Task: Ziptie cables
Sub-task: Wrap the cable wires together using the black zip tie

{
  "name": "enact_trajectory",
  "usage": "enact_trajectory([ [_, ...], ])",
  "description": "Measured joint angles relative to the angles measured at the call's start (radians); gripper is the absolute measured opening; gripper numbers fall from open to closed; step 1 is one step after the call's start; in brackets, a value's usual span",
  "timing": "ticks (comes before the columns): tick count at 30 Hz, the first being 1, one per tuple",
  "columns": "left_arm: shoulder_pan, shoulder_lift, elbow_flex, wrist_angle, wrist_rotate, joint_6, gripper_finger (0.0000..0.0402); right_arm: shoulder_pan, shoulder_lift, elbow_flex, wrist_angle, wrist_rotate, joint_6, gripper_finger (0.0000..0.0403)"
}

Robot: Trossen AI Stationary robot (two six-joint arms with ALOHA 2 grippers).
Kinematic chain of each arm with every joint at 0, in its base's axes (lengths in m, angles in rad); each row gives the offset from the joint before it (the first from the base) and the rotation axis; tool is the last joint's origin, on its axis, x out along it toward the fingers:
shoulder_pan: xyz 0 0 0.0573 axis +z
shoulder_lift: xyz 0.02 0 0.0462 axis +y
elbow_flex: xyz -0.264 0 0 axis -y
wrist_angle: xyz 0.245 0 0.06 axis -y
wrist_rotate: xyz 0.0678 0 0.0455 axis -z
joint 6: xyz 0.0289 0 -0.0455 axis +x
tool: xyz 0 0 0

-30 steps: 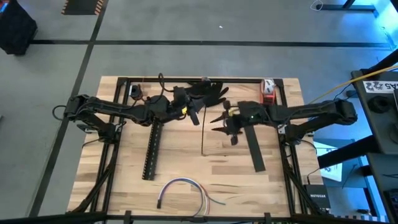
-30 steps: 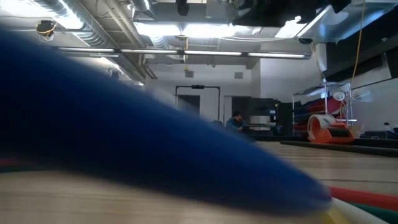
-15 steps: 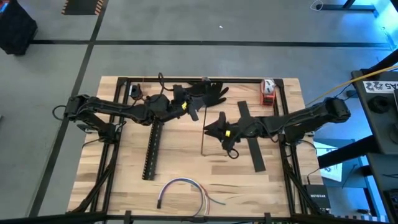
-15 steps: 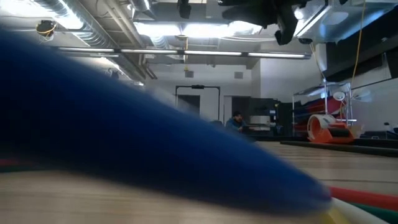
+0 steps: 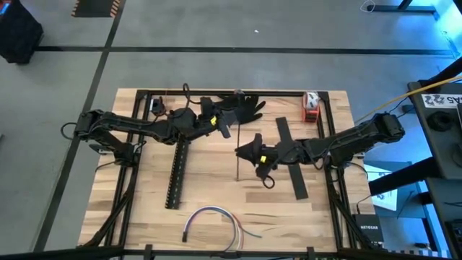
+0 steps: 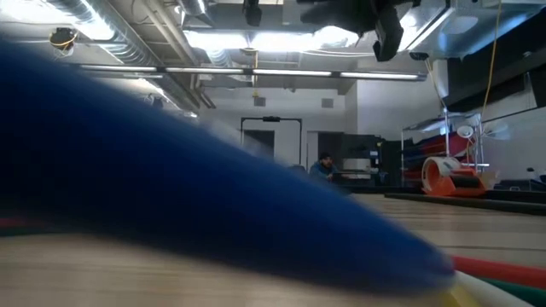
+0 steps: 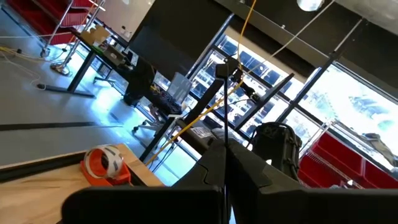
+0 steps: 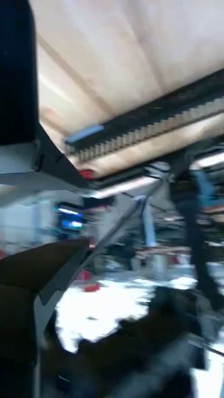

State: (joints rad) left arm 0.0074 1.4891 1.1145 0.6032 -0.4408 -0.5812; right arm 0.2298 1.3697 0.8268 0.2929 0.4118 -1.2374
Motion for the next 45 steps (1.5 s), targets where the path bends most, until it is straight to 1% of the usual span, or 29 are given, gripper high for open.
enact_trajectory([
  [2,-0.001,0.000,0.000,0.010,0.000,0.002,0.0000,0.000,0.000,0.000,-0.035,0.063,0.018,0.0133],
  [5,-0.003,0.000,0.000,0.011,0.000,0.002,0.0000,0.000,0.000,0.000,-0.045,0.114,0.026,0.0133],
  [10,0.002,0.000,0.000,0.011,0.000,-0.021,0.0000,0.036,0.000,0.000,0.021,0.143,0.008,0.0133],
  [15,0.003,0.000,0.000,0.012,0.000,-0.022,0.0000,0.069,0.000,0.000,0.086,0.218,-0.008,0.0133],
  [17,0.005,0.000,0.000,0.016,0.000,-0.029,0.0000,0.081,0.000,0.000,0.101,0.221,-0.025,0.0133],
  [20,0.008,0.000,0.000,0.015,0.000,-0.048,0.0000,0.085,0.000,0.001,0.100,0.172,-0.052,0.0133],
  [26,0.014,0.000,0.000,0.015,0.000,-0.048,0.0000,0.086,0.008,0.001,0.108,0.116,-0.078,0.0133],
  [29,0.014,0.000,0.000,0.011,0.000,-0.049,0.0000,0.085,0.008,0.001,0.108,0.118,-0.117,0.0133],
  [30,0.014,0.000,0.000,0.012,0.000,-0.049,0.0000,0.085,0.008,0.001,0.107,0.142,-0.118,0.0133],
  [34,0.013,0.000,0.000,0.019,0.000,-0.048,0.0000,0.085,0.008,0.001,0.072,0.293,-0.070,0.0133],
  [39,0.016,0.000,0.000,0.015,0.000,-0.049,0.0000,0.086,0.008,0.001,0.057,0.405,-0.043,0.0133],
  [40,0.018,0.000,0.000,0.015,0.000,-0.049,0.0000,0.091,0.008,0.001,0.060,0.414,-0.042,0.0133],
  [42,0.021,0.000,0.000,0.016,0.000,-0.051,0.0000,0.099,0.008,0.001,0.065,0.405,-0.042,0.0133],
  [45,0.029,0.000,0.000,0.013,0.000,-0.062,0.0000,0.111,0.008,0.001,0.079,0.321,-0.049,0.0133],
])
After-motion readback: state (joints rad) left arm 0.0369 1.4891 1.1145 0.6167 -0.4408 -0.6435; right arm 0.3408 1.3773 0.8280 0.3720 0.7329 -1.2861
